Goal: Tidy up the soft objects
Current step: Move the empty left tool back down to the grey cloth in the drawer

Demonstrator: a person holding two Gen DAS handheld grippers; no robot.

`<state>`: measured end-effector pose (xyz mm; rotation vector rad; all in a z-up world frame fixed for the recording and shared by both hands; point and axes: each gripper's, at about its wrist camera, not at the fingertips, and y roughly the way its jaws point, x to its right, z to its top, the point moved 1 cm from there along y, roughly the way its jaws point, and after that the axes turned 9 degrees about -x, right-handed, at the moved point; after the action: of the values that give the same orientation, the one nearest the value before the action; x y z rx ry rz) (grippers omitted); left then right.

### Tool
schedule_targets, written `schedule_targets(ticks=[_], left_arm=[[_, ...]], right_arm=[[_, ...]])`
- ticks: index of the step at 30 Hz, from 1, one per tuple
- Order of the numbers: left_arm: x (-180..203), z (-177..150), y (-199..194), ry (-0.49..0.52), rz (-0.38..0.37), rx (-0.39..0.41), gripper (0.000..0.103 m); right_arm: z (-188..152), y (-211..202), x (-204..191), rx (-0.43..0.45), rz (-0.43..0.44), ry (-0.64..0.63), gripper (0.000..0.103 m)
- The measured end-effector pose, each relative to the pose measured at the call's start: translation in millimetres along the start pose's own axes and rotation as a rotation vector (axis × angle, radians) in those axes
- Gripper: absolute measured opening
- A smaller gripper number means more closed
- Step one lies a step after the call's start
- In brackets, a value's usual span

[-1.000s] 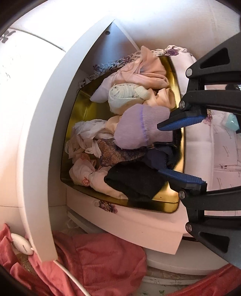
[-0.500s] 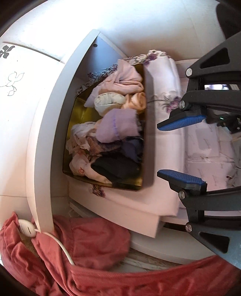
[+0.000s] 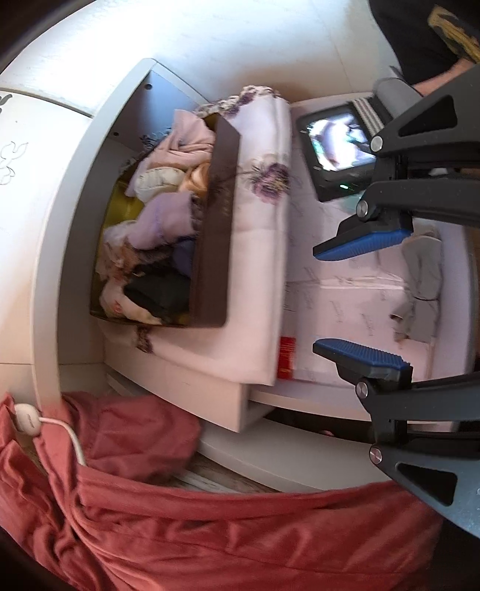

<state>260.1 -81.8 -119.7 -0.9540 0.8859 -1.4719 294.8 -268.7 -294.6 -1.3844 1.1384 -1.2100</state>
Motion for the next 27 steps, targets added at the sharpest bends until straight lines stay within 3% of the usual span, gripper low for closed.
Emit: schedule_targets(ticks=[10, 16, 27], left_arm=[[-17, -29, 28, -0.022, 0.027, -0.109, 0.044], [-34, -34, 52, -0.102, 0.012, -0.204, 0.044], [-36, -43, 87, -0.125, 0.018, -0.335, 0.044]], right_arm=[[-1, -1, 2, 0.001, 0.018, 0.011, 0.040], [0, 0, 5, 0.000, 0.031, 0.015, 0.040], [0, 1, 4, -0.002, 0.042, 0.015, 0.040]])
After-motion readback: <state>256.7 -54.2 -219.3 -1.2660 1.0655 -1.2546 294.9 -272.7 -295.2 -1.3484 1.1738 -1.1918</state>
